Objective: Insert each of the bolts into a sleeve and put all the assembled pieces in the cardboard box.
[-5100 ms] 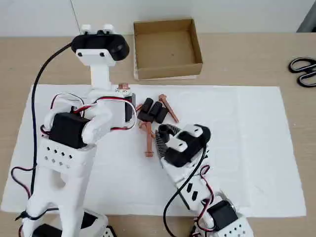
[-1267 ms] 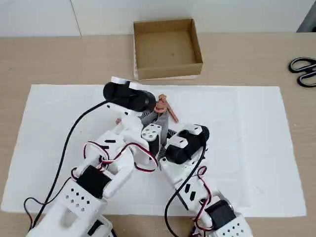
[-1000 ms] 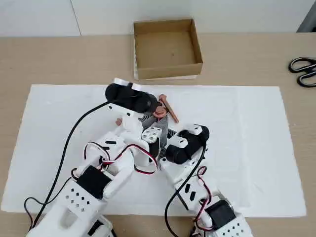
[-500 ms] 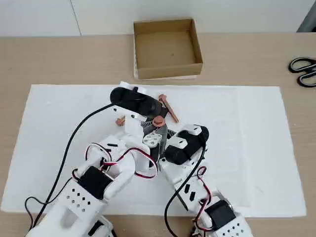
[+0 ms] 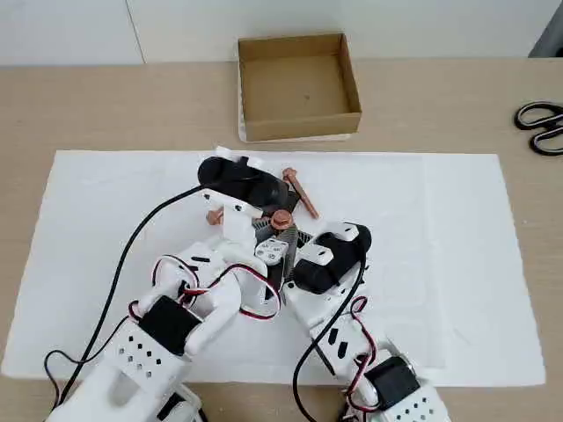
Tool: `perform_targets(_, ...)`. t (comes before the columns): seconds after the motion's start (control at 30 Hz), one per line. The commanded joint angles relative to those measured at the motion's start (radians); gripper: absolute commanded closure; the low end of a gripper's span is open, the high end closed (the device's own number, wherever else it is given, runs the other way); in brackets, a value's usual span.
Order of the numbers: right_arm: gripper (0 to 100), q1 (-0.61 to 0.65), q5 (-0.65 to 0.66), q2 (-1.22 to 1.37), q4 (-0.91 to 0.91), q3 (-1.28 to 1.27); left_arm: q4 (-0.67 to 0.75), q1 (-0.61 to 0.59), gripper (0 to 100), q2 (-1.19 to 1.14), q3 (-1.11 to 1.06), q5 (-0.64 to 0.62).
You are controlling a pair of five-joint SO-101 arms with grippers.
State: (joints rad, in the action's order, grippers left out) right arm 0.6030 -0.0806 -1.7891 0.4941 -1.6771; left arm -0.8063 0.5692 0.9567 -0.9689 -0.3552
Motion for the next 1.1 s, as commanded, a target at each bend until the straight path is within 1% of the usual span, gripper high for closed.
perform_targets(0.0, 99.5, -0.001, -0.009, -0.007, -0.004, -0.008, -0.003, 0.006, 99, 0.026, 0.007, 0.048)
perform_targets(0.17, 99.5, -0.001, -0.009, -0.008, -0.004, -0.008, -0.003, 0.006, 99, 0.026, 0.007, 0.051)
perform_targets(0.23, 99.5, -0.002, -0.009, -0.008, -0.004, -0.008, -0.003, 0.002, 95, 0.026, 0.007, 0.051)
perform_targets(0.33, 99.5, -0.002, -0.008, -0.008, -0.004, -0.008, -0.012, 0.002, 87, 0.026, 0.005, 0.046)
perform_targets(0.4, 99.5, -0.002, -0.008, -0.008, -0.004, -0.008, -0.040, 0.002, 85, 0.026, 0.010, 0.046)
perform_targets(0.63, 99.5, -0.002, -0.008, -0.008, -0.004, -0.008, -0.054, -0.003, 84, 0.029, 0.016, 0.046)
perform_targets(0.9, 99.5, -0.002, -0.008, -0.008, -0.004, -0.008, -0.060, -0.094, 84, 0.029, 0.090, 0.049)
perform_targets(1.07, 99.5, -0.002, -0.008, -0.008, -0.004, -0.008, -0.097, -0.100, 84, 0.029, 0.114, 0.051)
